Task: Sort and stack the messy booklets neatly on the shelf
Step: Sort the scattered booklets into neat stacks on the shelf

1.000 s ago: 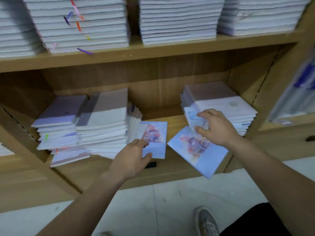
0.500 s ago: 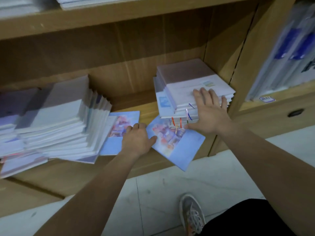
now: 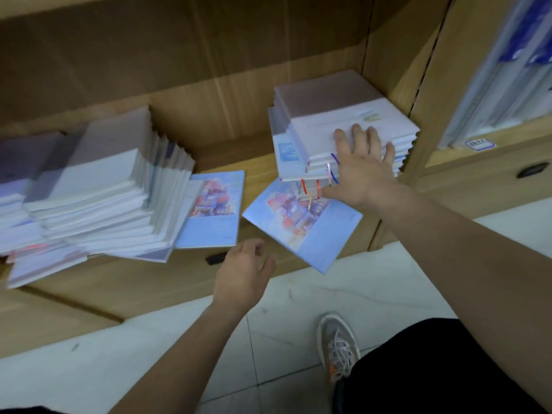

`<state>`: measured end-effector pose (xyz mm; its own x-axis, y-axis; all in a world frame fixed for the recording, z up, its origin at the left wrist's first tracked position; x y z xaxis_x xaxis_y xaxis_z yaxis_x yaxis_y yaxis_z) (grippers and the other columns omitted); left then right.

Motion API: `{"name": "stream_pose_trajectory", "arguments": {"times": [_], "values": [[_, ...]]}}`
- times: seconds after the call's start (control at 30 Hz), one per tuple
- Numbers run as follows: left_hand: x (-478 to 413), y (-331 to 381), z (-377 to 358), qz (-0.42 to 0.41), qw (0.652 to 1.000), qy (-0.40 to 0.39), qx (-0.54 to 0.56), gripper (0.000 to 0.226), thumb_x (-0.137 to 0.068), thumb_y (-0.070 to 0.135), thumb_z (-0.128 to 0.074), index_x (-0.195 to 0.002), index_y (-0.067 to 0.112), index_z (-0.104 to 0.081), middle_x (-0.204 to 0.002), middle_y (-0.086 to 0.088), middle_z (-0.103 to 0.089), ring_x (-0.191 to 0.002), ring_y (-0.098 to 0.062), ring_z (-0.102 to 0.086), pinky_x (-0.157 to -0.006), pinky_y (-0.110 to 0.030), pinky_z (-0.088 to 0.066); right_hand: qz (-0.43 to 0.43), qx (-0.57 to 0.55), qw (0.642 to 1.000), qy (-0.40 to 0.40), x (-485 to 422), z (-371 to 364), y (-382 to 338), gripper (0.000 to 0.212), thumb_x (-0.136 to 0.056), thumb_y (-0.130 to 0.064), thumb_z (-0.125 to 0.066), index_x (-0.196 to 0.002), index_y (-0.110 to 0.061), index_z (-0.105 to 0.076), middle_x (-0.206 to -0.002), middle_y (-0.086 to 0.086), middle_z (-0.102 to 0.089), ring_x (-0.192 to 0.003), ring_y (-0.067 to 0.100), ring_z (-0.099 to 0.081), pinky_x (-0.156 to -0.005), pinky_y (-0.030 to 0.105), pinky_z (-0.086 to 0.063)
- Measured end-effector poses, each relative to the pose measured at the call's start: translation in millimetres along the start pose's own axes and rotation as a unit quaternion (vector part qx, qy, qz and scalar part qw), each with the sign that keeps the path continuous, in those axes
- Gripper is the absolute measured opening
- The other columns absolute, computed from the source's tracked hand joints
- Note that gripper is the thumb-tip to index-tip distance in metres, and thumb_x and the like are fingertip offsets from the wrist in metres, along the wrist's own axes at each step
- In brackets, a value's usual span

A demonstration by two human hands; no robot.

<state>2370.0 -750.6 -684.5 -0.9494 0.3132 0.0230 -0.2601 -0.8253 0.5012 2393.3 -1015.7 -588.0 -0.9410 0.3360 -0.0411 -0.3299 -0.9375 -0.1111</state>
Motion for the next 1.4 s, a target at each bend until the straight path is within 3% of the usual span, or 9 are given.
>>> {"name": "stream_pose_trajectory", "arguments": {"times": [0.2, 0.33, 0.47, 0.57, 0.8, 1.03, 1.1, 1.23, 1.4], "values": [[-11, 5, -32, 0.112, 0.976, -0.039, 0.185, 0.049, -0.093, 0.051, -0.06, -0.122, 0.012, -0.056, -0.102, 0.005, -0.067, -0.087, -0.011, -0.06, -0.067, -0.027, -0.044, 0.004, -0.004, 1.0, -0.007, 6, 0, -5, 0.124, -0.073, -0.063, -0.075, -0.157, -0.024, 0.008, -0.165, 0.008, 0.013, -0.151, 0.035, 0.014, -0.119, 0.062, 0.001], [-14, 13, -53, 0.149, 0.937, -0.03, 0.314, 0.038, -0.089, 0.044, -0.069, -0.105, 0.014, -0.053, -0.094, -0.002, -0.071, -0.08, -0.019, -0.07, -0.07, -0.04, -0.058, 0.002, 0.002, 1.0, -0.006, 6, 1, -5, 0.123, -0.074, -0.06, -0.076, -0.157, -0.023, 0.007, -0.164, 0.009, 0.013, -0.151, 0.037, 0.014, -0.119, 0.061, 0.0], [-15, 20, -56, 0.165, 0.911, -0.011, 0.377, 0.032, -0.09, 0.027, -0.073, -0.105, 0.008, -0.052, -0.094, -0.008, -0.07, -0.063, -0.013, -0.068, -0.045, -0.019, -0.046, 0.001, 0.01, 1.0, 0.002, 4, 0, -9, 0.121, -0.075, -0.057, -0.076, -0.157, -0.021, 0.006, -0.163, 0.013, 0.011, -0.15, 0.039, 0.013, -0.119, 0.061, -0.002], [-16, 22, -50, 0.152, 0.912, 0.004, 0.38, 0.03, -0.089, 0.022, -0.073, -0.103, 0.004, -0.052, -0.087, -0.013, -0.07, -0.049, -0.007, -0.063, -0.044, -0.019, -0.045, 0.002, 0.015, 1.0, 0.001, 2, -1, -12, 0.122, -0.074, -0.058, -0.076, -0.156, -0.02, 0.006, -0.163, 0.014, 0.011, -0.15, 0.04, 0.012, -0.119, 0.062, -0.001], [-9, 29, -9, 0.131, 0.924, 0.012, 0.36, 0.03, -0.087, 0.018, -0.074, -0.104, -0.001, -0.059, -0.074, -0.008, -0.071, -0.048, -0.009, -0.062, -0.044, -0.02, -0.047, 0.007, 0.009, 1.0, -0.014, 3, -2, -15, 0.122, -0.074, -0.06, -0.074, -0.156, -0.024, 0.008, -0.164, 0.013, 0.013, -0.15, 0.04, 0.013, -0.119, 0.062, -0.003], [22, 18, 72, 0.074, 0.96, 0.028, 0.269, 0.015, -0.084, 0.018, -0.07, -0.093, 0.016, -0.059, -0.077, -0.004, -0.07, -0.057, -0.01, -0.066, -0.048, -0.023, -0.051, 0.004, 0.018, 0.999, -0.048, 8, 2, -20, 0.122, -0.075, -0.061, -0.073, -0.157, -0.023, 0.009, -0.164, 0.013, 0.013, -0.151, 0.039, 0.012, -0.119, 0.063, -0.003], [28, 1, 102, 0.083, 0.959, 0.048, 0.267, 0.011, -0.083, 0.019, -0.07, -0.09, 0.019, -0.06, -0.077, -0.005, -0.07, -0.061, -0.013, -0.068, -0.055, -0.029, -0.056, 0.006, 0.006, 0.998, -0.059, 14, 9, -27, 0.114, -0.075, -0.064, -0.07, -0.156, -0.022, -0.001, -0.163, 0.013, 0.002, -0.15, 0.038, 0.002, -0.118, 0.062, -0.007], [39, -29, 164, 0.073, 0.957, 0.09, 0.265, 0.011, -0.088, 0.015, -0.068, -0.093, 0.015, -0.058, -0.076, -0.004, -0.072, -0.055, -0.004, -0.065, -0.047, -0.02, -0.047, 0.054, -0.059, 0.996, -0.05, 35, 31, -65, 0.082, -0.08, -0.063, -0.064, -0.146, -0.023, -0.037, -0.152, 0.01, -0.031, -0.14, 0.035, -0.025, -0.114, 0.055, -0.019], [40, -69, 228, 0.073, 0.968, 0.119, 0.21, 0.03, -0.075, 0.04, -0.061, -0.097, 0.02, -0.058, -0.085, -0.004, -0.076, -0.073, -0.026, -0.072, -0.067, -0.044, -0.055, 0.151, -0.117, 0.981, -0.03, 66, 40, -140, 0.054, -0.089, -0.051, -0.061, -0.137, -0.026, -0.055, -0.139, 0.005, -0.055, -0.13, 0.03, -0.048, -0.103, 0.04, -0.043]]}}
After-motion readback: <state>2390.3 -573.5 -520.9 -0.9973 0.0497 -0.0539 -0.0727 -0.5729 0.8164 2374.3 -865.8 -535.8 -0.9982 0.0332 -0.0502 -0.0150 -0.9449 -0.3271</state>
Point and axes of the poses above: each hand's wrist, its own x-axis away from the middle knuckle, its own z-axis out of the back of the hand, y = z × x, the point moved 9 cm from there along -x, towards the middle knuckle
